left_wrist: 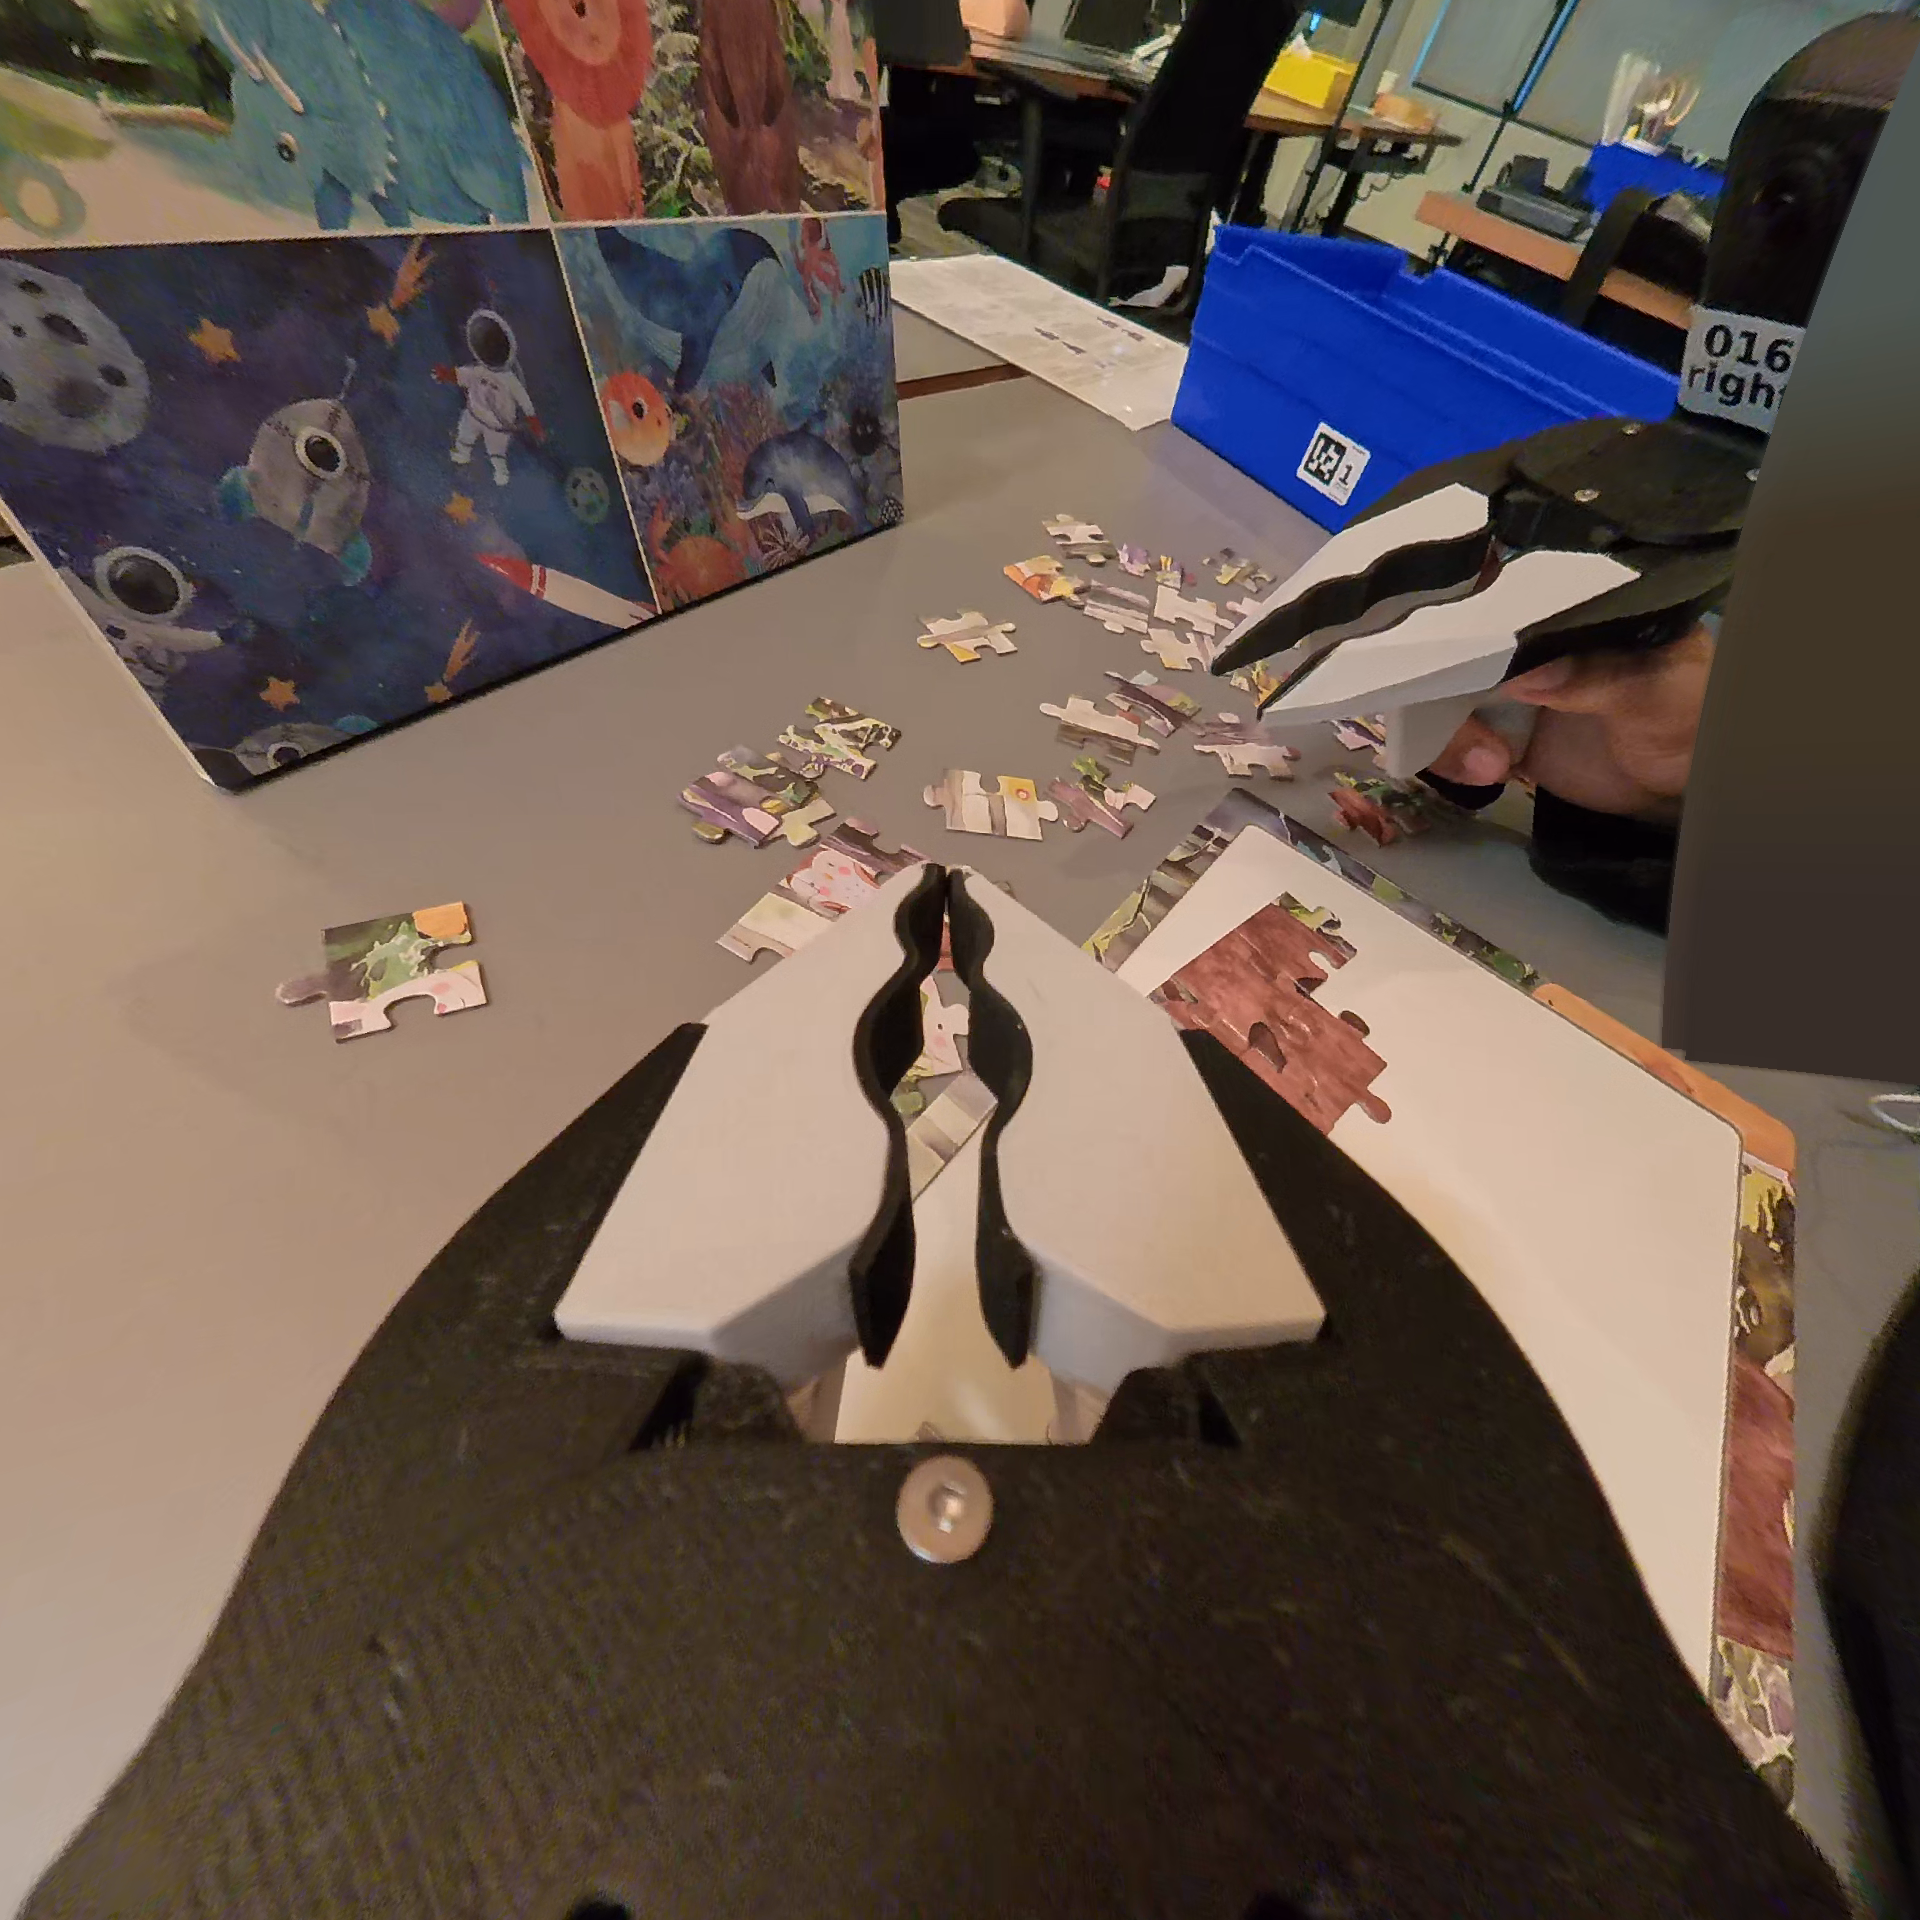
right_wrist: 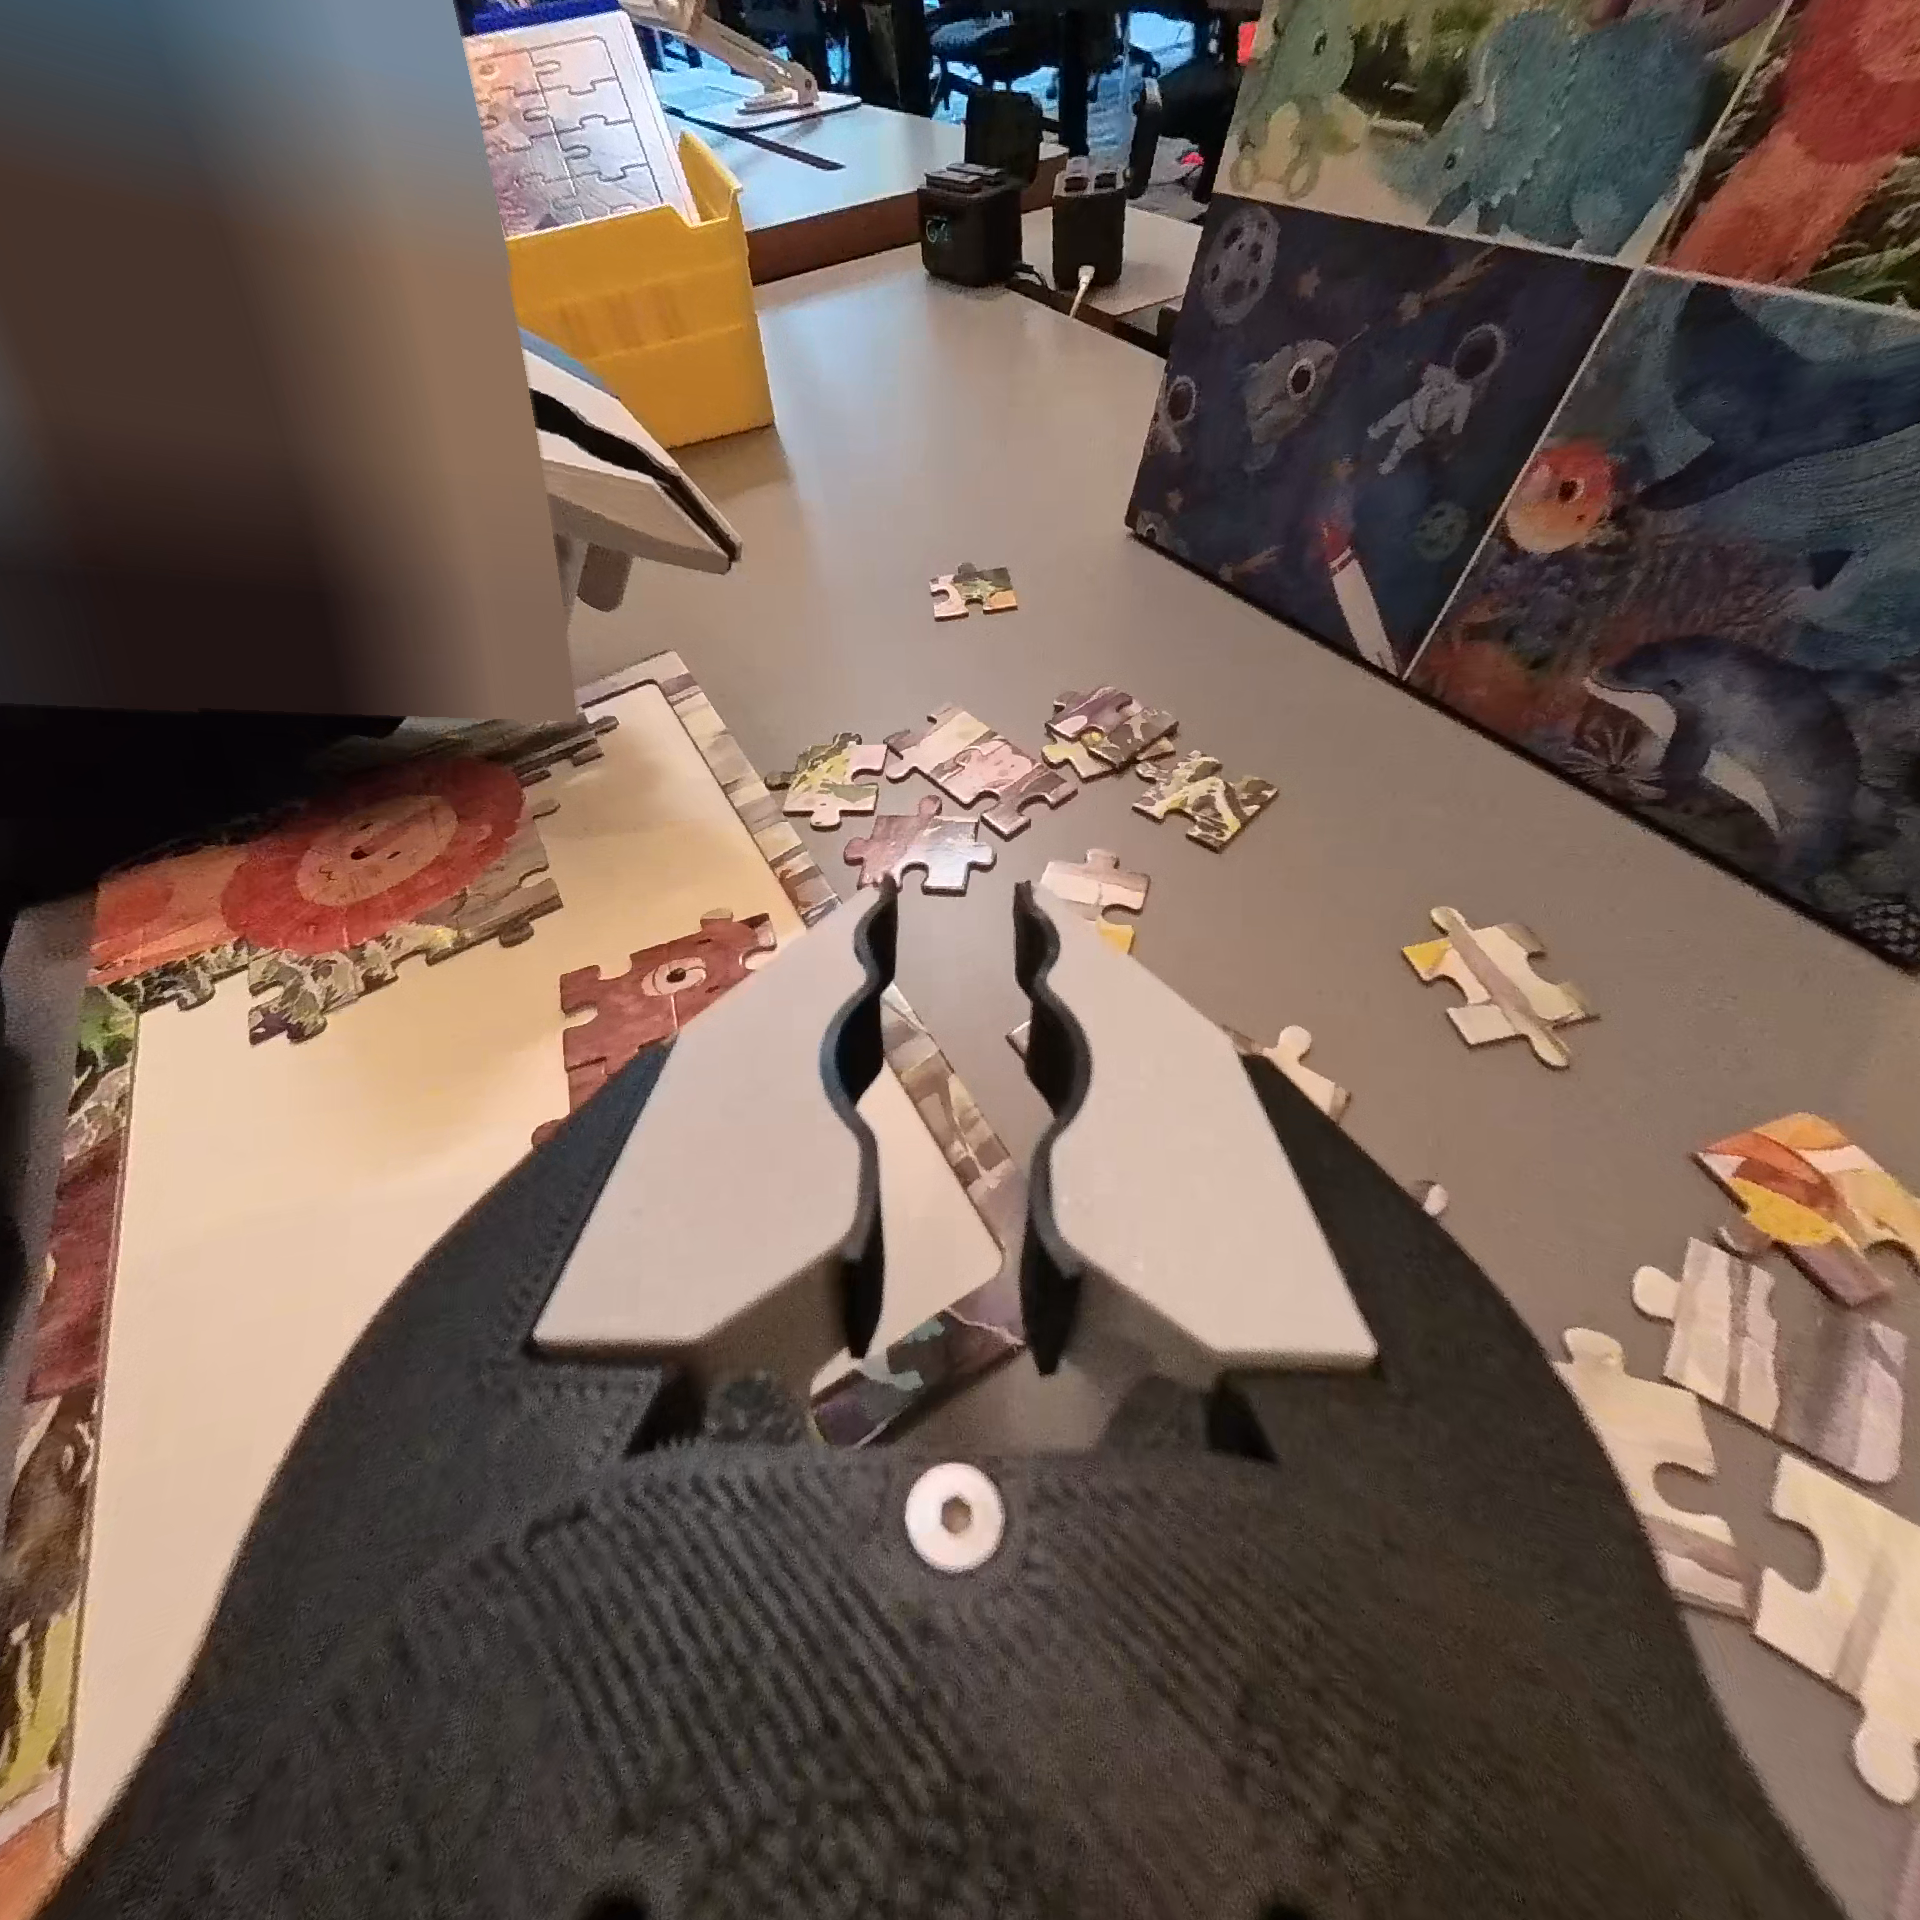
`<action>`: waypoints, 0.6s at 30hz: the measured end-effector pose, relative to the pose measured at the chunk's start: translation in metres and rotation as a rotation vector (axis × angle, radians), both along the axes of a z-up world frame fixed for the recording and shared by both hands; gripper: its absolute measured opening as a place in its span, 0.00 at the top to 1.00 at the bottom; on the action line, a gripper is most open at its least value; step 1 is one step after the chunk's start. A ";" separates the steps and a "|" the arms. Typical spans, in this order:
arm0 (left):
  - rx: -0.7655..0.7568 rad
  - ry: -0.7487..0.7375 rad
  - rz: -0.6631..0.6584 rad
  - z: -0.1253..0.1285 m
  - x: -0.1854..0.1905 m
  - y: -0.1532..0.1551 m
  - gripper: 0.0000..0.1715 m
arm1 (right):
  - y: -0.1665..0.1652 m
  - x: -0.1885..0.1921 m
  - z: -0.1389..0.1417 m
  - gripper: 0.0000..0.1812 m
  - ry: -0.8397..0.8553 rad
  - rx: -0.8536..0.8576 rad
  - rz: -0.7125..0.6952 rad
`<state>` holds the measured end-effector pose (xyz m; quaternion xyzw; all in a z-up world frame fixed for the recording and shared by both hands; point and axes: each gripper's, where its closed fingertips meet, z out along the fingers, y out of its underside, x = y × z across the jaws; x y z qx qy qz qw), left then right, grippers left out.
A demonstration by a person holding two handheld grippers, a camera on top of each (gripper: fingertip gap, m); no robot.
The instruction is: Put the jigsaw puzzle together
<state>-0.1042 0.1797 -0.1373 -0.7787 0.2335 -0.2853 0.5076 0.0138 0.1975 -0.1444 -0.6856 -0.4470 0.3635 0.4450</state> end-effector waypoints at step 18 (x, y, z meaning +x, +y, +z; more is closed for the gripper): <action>0.008 0.007 -0.009 0.000 0.001 -0.001 1.00 | -0.001 -0.002 -0.004 0.85 0.001 -0.015 0.018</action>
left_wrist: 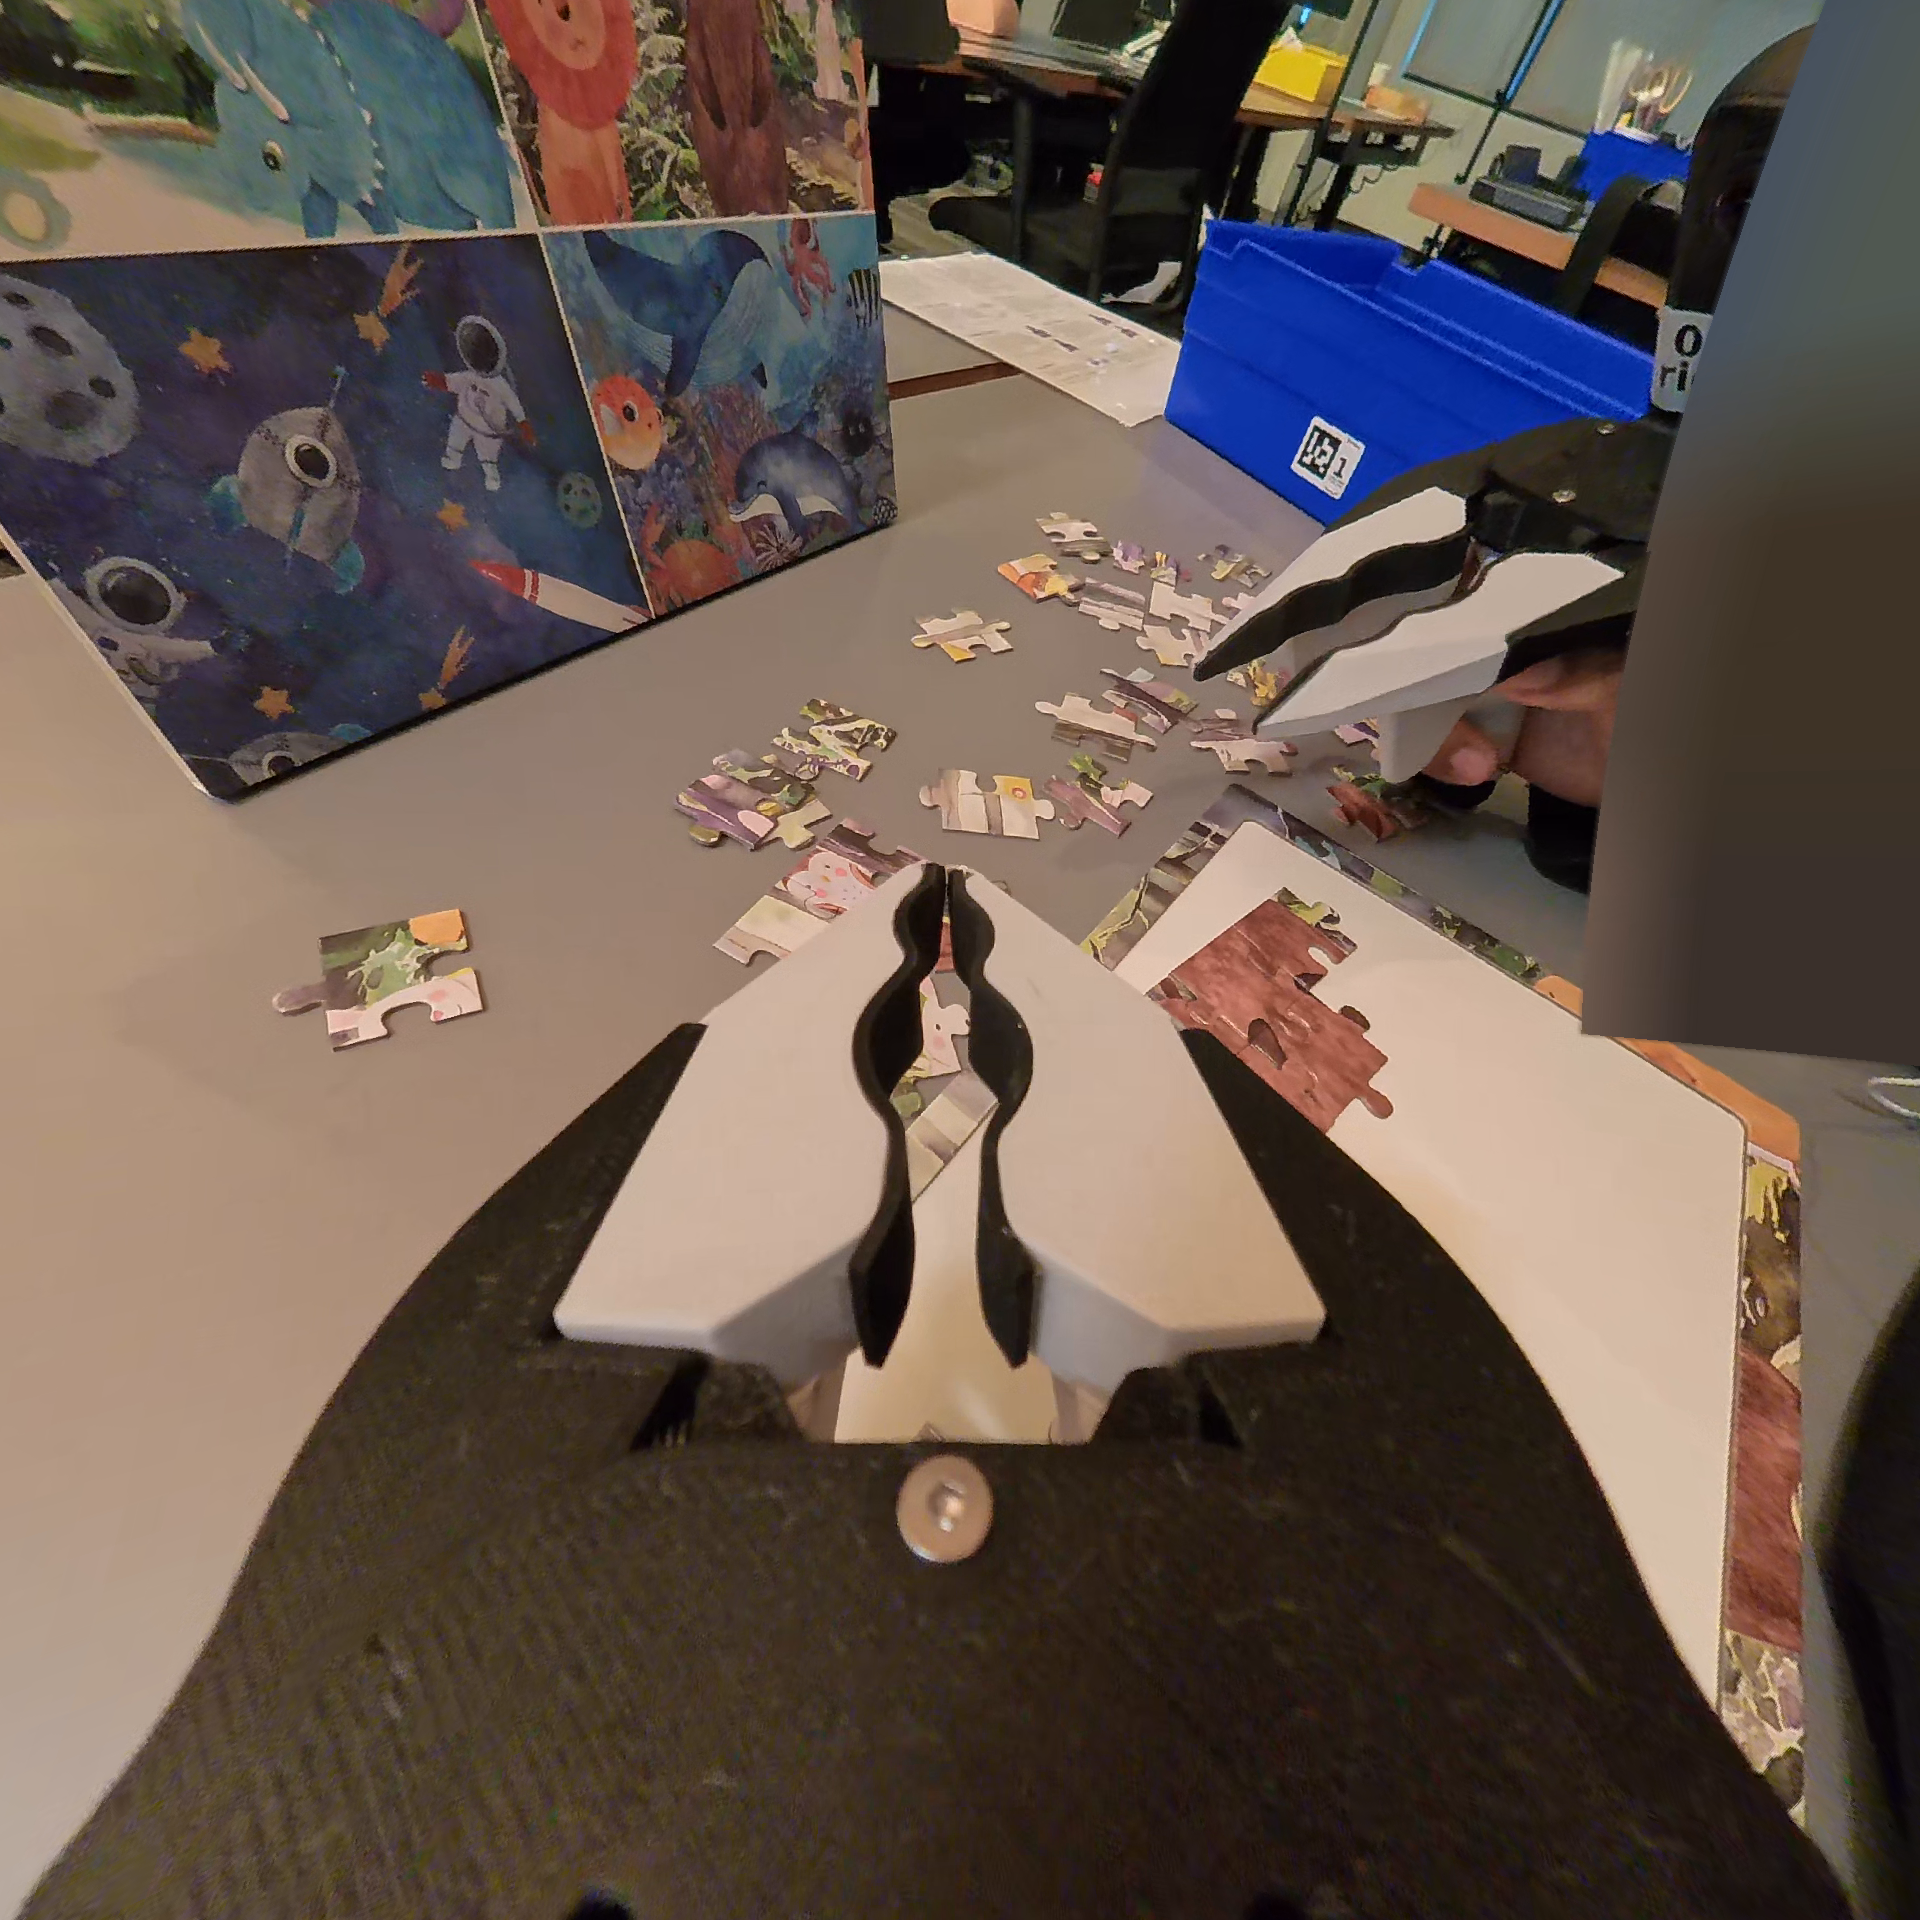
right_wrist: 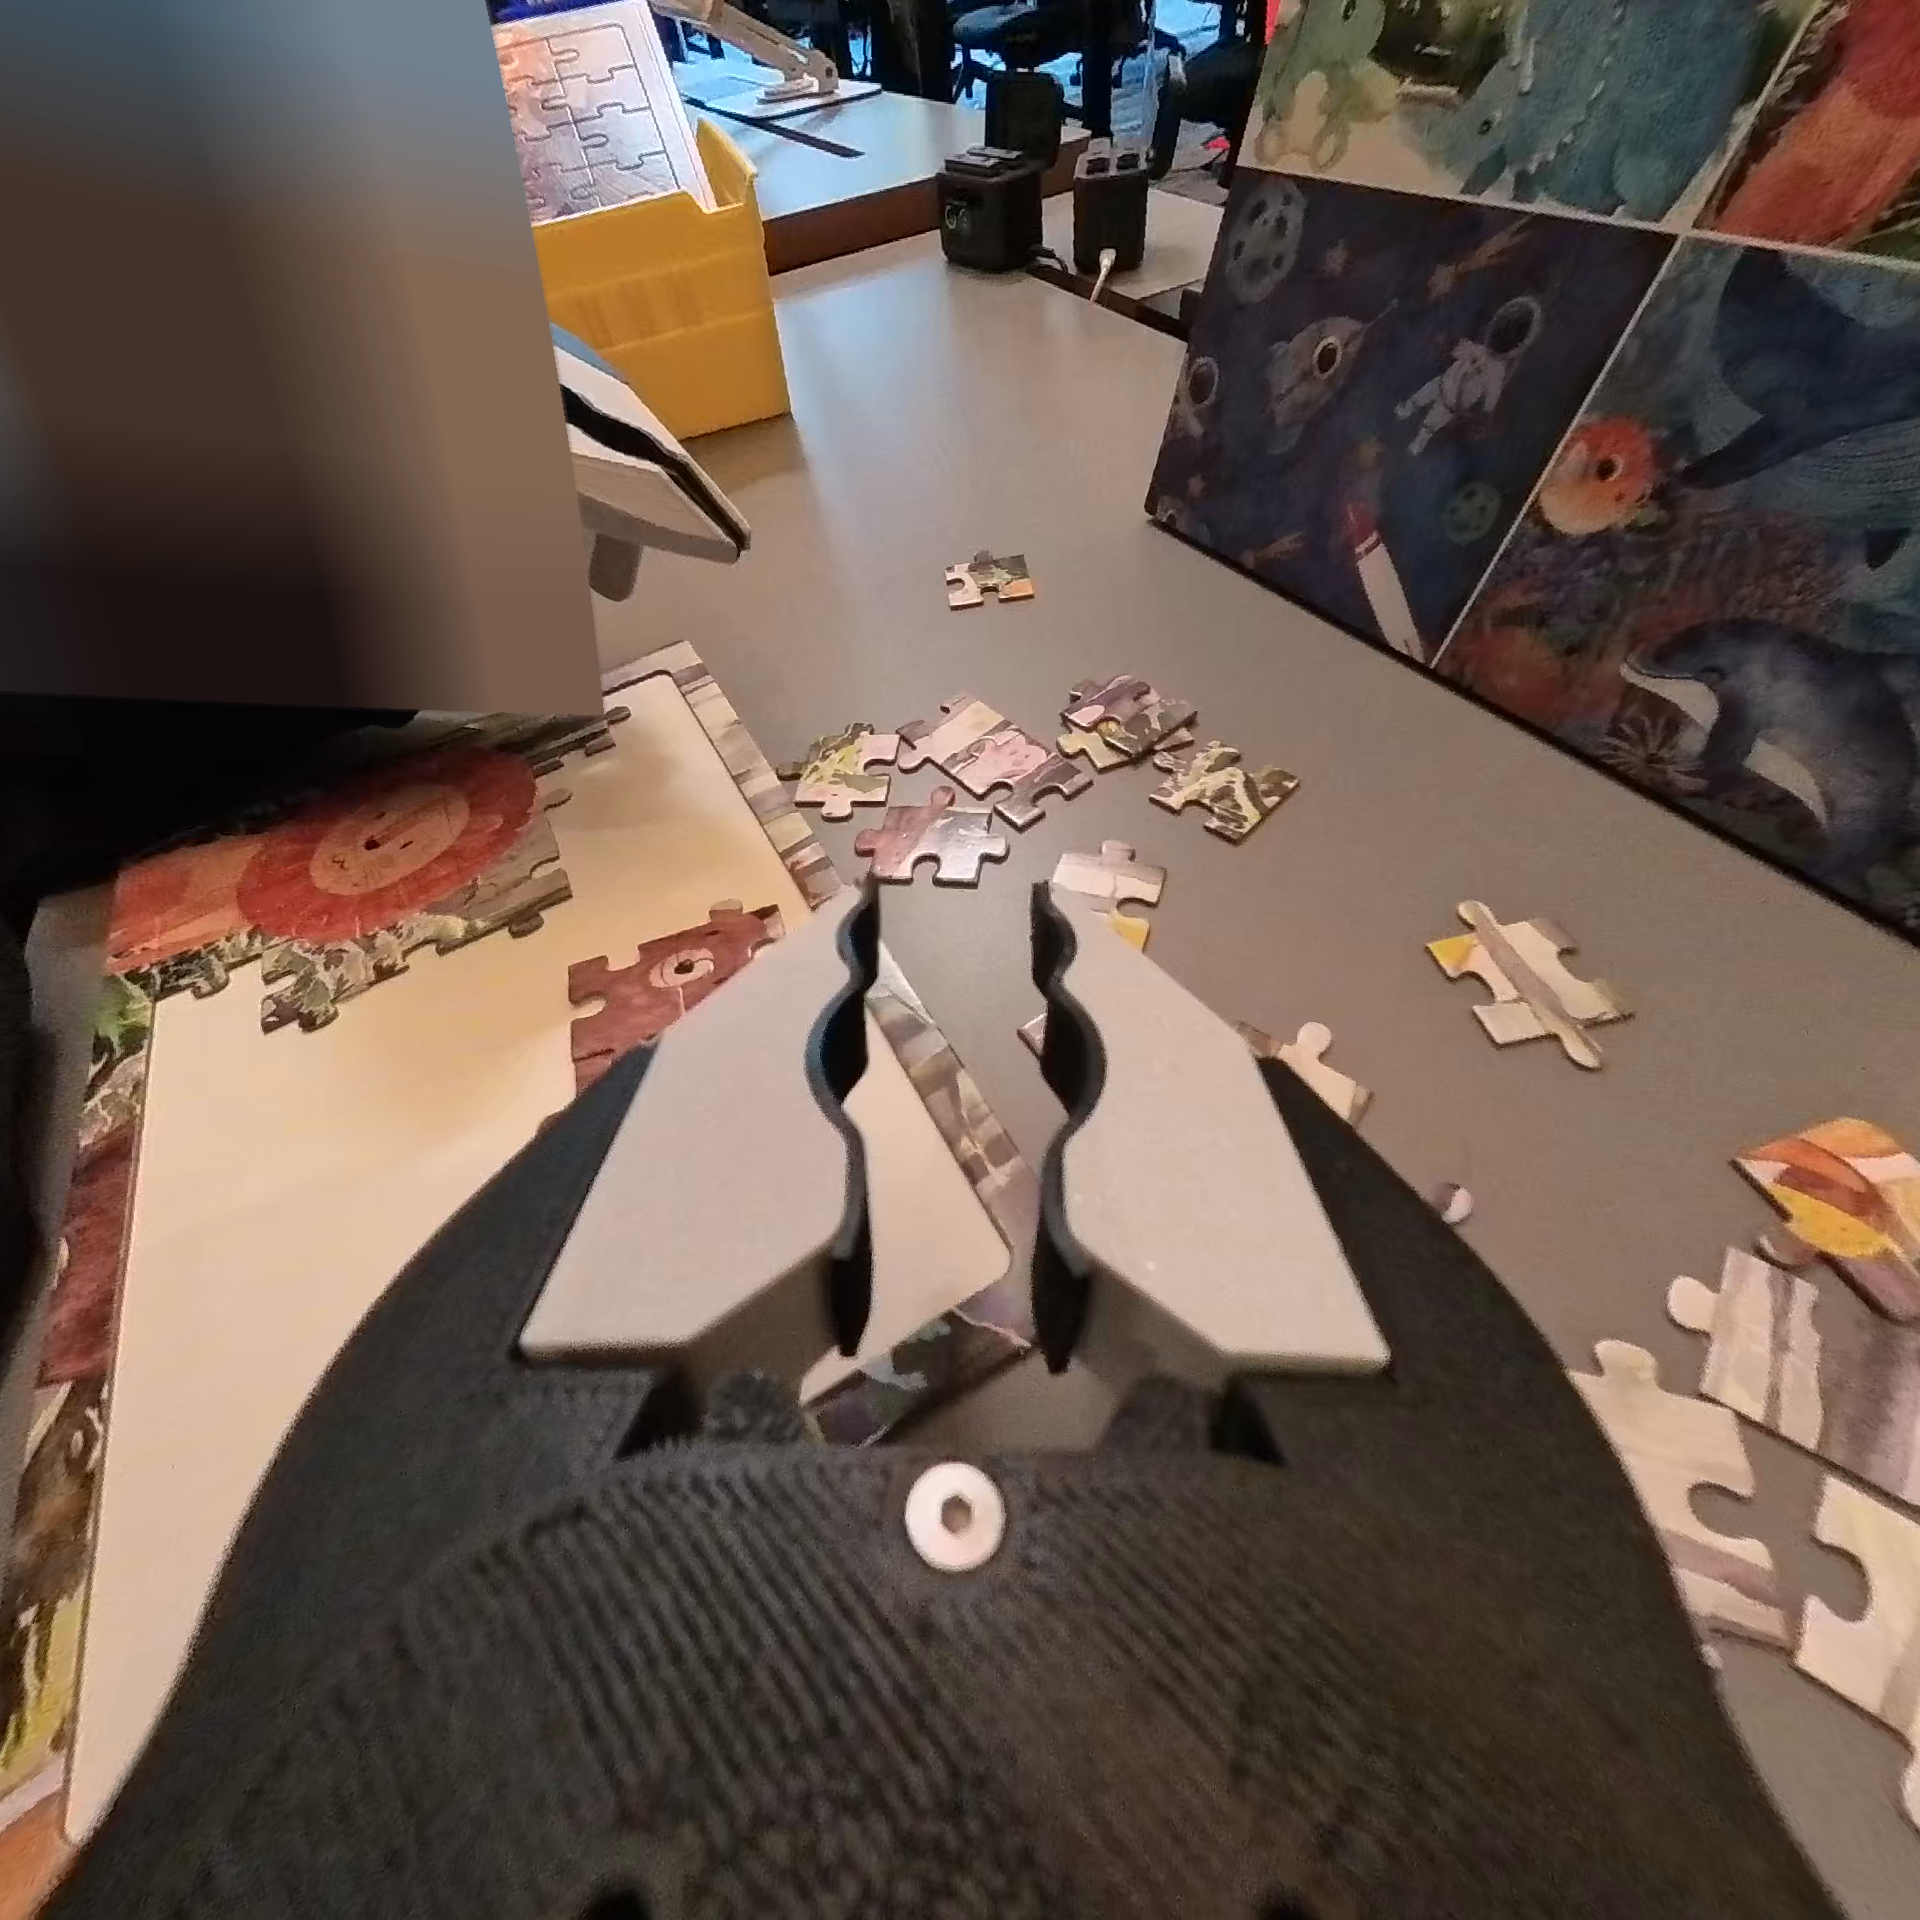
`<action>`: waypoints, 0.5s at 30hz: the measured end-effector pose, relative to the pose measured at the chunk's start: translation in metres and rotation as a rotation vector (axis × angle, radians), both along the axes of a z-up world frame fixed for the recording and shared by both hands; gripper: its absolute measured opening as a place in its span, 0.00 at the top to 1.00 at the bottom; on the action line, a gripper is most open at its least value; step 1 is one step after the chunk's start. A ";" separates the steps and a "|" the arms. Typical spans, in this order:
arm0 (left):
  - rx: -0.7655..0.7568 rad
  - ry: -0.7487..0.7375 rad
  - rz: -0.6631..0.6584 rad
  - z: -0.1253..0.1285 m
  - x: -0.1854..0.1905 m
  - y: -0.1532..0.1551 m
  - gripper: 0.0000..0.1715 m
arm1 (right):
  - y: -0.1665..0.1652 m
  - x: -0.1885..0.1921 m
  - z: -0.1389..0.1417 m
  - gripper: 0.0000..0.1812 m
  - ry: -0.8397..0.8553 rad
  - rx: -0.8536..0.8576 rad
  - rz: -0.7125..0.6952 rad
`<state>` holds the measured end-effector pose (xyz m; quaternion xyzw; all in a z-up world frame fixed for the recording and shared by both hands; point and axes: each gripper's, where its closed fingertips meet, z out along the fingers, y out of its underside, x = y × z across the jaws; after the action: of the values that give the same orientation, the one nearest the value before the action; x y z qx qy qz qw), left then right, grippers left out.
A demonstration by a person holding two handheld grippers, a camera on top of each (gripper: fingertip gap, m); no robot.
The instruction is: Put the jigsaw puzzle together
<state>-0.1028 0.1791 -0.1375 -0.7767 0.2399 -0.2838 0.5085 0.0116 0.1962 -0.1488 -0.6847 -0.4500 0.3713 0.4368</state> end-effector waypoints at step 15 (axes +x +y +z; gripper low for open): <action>0.013 0.039 -0.016 -0.003 0.005 -0.002 1.00 | -0.060 -0.026 -0.045 0.63 -0.289 -0.058 0.268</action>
<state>-0.0983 0.1773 -0.1409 -0.7767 0.2581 -0.2711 0.5066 -0.0143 0.1360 -0.1939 -0.6770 -0.5845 0.3366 0.2945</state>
